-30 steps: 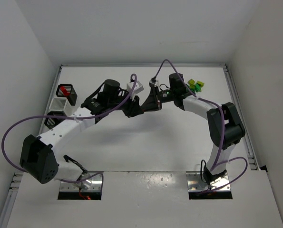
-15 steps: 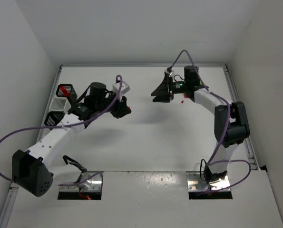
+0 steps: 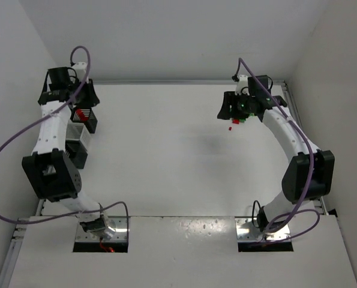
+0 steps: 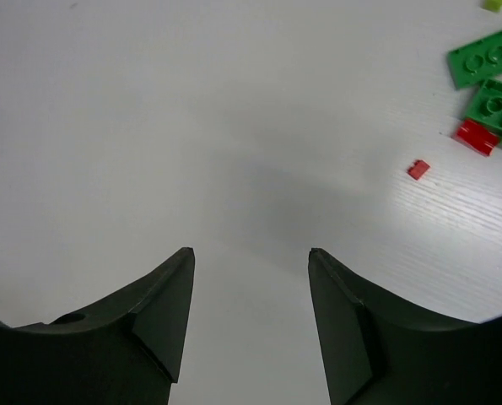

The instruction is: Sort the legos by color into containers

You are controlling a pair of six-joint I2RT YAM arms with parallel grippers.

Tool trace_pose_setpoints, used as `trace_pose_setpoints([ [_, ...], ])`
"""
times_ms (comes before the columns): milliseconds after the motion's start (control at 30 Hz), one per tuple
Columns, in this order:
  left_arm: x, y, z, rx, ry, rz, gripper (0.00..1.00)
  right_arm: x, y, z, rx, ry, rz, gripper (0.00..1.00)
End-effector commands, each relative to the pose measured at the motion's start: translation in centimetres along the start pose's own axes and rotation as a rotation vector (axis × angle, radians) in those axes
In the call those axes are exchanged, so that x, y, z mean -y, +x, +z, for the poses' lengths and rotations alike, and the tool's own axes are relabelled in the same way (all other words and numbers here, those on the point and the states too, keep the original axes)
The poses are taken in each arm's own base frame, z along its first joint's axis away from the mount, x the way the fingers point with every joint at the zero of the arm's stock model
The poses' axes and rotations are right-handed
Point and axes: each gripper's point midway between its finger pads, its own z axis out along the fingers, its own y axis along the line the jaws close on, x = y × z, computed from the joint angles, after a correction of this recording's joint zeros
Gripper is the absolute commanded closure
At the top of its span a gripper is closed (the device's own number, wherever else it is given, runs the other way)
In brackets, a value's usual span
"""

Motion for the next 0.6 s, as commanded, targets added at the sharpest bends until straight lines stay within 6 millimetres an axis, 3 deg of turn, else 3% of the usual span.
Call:
trace_pose_setpoints([
  [0, -5.5, 0.5, 1.1, -0.059, -0.084, -0.103, 0.99, 1.7, 0.7, -0.9, 0.0, 0.099, -0.081, 0.43],
  [100, -8.6, 0.9, 2.7, -0.085, -0.136, -0.134, 0.99, 1.6, 0.5, -1.1, -0.001, 0.099, -0.091, 0.43],
  [200, -10.4, 0.7, 3.9, -0.092, -0.174, -0.152, 0.99, 1.6, 0.5, -1.1, -0.001, 0.099, -0.091, 0.43],
  [233, -11.4, 1.5, 4.7, -0.114, -0.193, -0.174, 0.99, 1.6, 0.5, -1.1, -0.001, 0.099, -0.091, 0.43],
  [433, -12.9, 1.7, 6.4, -0.131, -0.223, -0.186, 0.91, 1.7, 1.4, -0.8, -0.022, 0.091, -0.084, 0.43],
  [567, -14.5, 1.6, 6.6, -0.135, -0.279, -0.188, 0.91, 1.7, 1.4, -0.8, -0.022, 0.091, -0.084, 0.43],
])
